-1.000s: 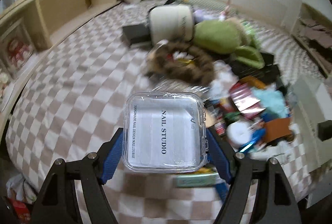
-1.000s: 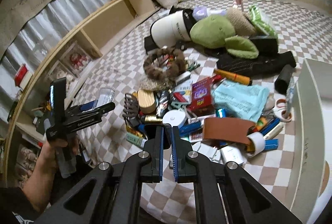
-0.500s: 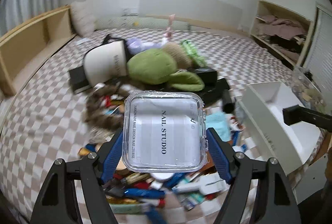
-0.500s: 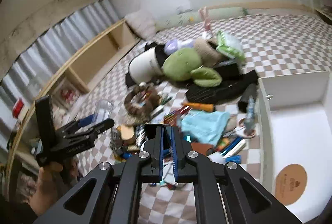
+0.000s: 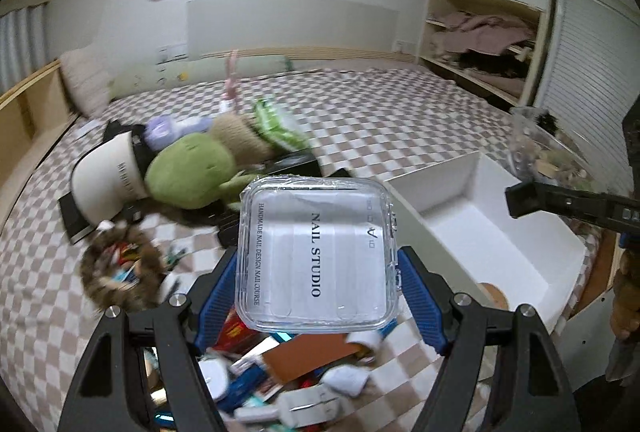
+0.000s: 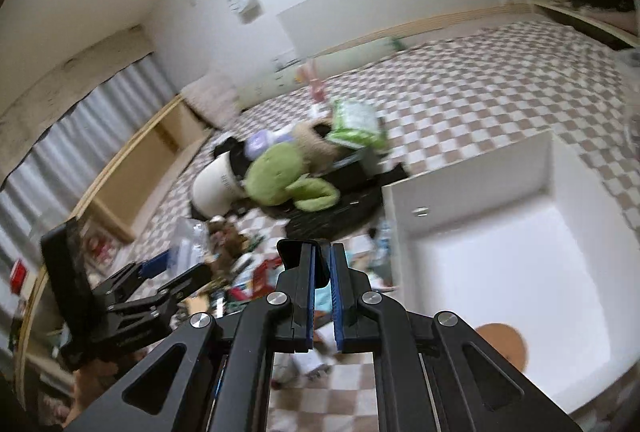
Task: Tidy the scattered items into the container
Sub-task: 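Carry the NAIL STUDIO case with the left gripper over the white box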
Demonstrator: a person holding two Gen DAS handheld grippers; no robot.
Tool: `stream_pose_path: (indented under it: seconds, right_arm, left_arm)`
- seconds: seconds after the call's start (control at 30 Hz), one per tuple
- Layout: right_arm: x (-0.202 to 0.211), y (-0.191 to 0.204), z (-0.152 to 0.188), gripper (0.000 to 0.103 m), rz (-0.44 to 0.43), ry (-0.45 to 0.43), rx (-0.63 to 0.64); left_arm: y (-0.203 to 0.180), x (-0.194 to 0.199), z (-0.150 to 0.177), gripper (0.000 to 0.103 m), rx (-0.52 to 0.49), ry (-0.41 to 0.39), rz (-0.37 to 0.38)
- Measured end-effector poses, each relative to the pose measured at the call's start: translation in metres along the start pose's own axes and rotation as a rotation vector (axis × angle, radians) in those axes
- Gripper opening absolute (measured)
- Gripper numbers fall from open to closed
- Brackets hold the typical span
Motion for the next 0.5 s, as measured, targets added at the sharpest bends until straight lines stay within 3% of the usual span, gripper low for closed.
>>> stream_pose_path:
  seconds: [0.3,0.5]
  right_arm:
    - [0.003,-0.058,0.008,0.008,0.082,0.032,-0.127]
    - [-0.016,-0.083,0.022,0.008,0.142,0.135,-0.168]
  left_arm:
    - [-0.061,-0.032,0.002,0.077,-0.062,0.06,0.087]
    - [-0.1,-0.052,0.009,0.077,-0.112,0.103,0.131]
Point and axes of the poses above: each gripper's, at about its wrist camera, not at the fingertips, and x roughly against the way its jaws point, y to its left, z to its underside, the point moved 3 cm from there along -x, roughly the way its jaws point, and after that the axes turned 13 degrees about x, right-handed, at the moved point
